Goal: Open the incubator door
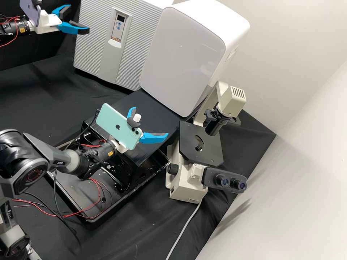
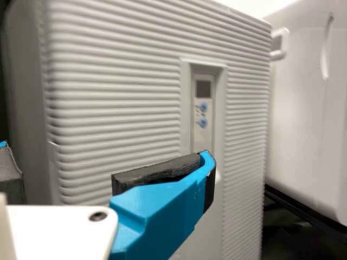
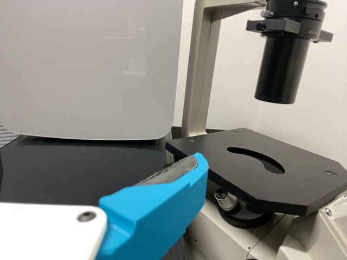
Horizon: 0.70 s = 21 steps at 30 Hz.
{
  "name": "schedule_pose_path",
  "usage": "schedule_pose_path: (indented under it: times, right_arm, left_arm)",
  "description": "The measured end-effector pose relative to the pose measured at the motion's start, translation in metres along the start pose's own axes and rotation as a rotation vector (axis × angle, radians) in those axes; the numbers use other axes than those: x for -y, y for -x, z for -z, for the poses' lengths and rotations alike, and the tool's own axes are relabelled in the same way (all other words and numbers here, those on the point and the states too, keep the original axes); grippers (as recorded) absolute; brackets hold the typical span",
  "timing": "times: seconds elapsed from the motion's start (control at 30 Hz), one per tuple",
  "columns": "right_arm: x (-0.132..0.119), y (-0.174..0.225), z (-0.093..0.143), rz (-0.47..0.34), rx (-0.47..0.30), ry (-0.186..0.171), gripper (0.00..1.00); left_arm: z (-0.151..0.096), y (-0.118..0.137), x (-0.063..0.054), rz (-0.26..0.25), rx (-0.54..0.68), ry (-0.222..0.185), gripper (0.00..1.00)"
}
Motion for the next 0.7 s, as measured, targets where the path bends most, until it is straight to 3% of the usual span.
schedule_pose_path:
  times: [0.4,0.7]
  right_arm:
    - [0.0,0.0,0.0,0.0,0.0,0.0,1.0]
    - [0.0,0.0,0.0,0.0,0.0,0.0,1.0]
  left_arm:
    - [0.012,-0.018,0.01,0.042,-0.027,-0.018,1.0]
    - [0.016,-0.029,0.002,0.014,-0.028,-0.036,1.0]
